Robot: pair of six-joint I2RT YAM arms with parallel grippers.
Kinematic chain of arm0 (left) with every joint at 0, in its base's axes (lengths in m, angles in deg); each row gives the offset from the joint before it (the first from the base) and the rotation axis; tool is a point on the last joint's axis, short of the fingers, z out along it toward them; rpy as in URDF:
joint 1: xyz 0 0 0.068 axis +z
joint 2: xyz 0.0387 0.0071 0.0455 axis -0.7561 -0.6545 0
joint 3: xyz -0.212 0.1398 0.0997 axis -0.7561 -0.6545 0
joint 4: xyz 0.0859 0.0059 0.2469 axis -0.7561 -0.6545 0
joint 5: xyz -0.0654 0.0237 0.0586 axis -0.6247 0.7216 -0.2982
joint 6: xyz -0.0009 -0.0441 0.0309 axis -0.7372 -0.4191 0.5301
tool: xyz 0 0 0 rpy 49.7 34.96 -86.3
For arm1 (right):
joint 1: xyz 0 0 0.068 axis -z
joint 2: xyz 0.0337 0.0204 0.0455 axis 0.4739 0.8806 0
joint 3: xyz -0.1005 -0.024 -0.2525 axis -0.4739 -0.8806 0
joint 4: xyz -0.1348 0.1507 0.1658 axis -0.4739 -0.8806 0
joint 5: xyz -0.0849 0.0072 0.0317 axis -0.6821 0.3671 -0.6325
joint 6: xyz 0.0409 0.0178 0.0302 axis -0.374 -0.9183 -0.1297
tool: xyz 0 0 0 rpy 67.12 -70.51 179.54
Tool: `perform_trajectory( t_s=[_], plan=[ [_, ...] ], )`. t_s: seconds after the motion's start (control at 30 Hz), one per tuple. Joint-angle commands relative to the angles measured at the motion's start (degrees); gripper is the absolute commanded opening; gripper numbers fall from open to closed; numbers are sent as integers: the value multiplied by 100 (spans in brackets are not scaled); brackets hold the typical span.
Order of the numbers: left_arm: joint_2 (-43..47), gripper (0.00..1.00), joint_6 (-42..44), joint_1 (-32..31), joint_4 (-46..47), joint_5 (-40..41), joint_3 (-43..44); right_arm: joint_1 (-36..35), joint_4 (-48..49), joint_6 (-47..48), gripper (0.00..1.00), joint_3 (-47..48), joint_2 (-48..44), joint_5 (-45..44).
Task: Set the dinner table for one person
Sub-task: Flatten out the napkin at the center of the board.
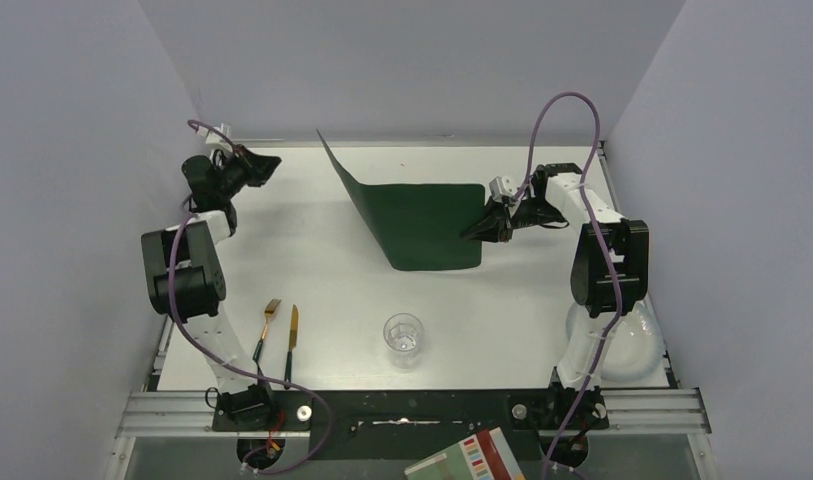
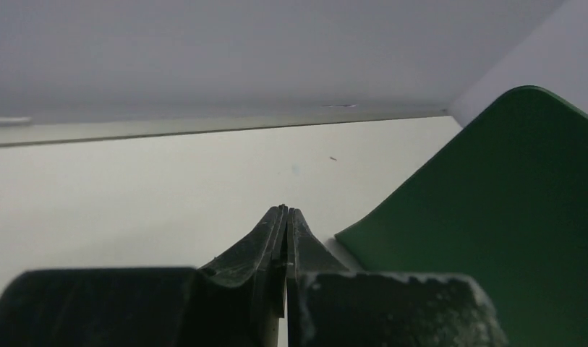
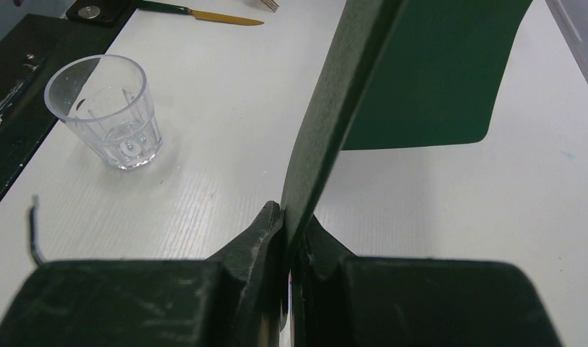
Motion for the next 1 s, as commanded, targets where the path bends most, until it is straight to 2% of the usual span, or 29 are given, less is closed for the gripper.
perform_trajectory(
  t_s=[0.0, 0.07, 0.13, 0.23, 0.43, 0.5, 0.53, 0.63, 0.7, 0.97],
  plan=[
    [-1060, 3, -2363, -26, 3181, -2076, 736, -54, -45, 5, 0, -57, -465, 412],
    [-1566, 6, -3177, -128, 3945, -2361, 1187, -54, -46, 0, 0, -47, -430, 411],
    [-1879, 6, -3469, -234, 4094, -2479, 1541, -63, -46, -9, 0, -24, -393, 379],
    [-2136, 6, -3412, -469, 3977, -2769, 1956, -85, -46, -19, 0, 24, -323, 344],
    [-2588, 18, -3189, -845, 3675, -3169, 2755, -126, -46, -39, 0, 73, -214, 291],
    [-2849, 24, -3638, -916, 4131, -3339, 3069, -132, -46, -50, 0, 82, -190, 280],
    [-2995, 31, -3991, -960, 4542, -3448, 3258, -130, -46, -53, 0, 83, -191, 273],
    [-3468, 42, -5245, -1040, 5757, -3772, 3862, -134, -44, -56, 0, 98, -166, 239],
    [-3655, 47, -5644, -1078, 6040, -4009, 4108, -133, -46, -68, 0, 113, -141, 226],
    [-3311, 52, -4913, -1107, 6042, -4698, 3442, -89, -41, -236, 0, 244, -118, 191]
  ],
)
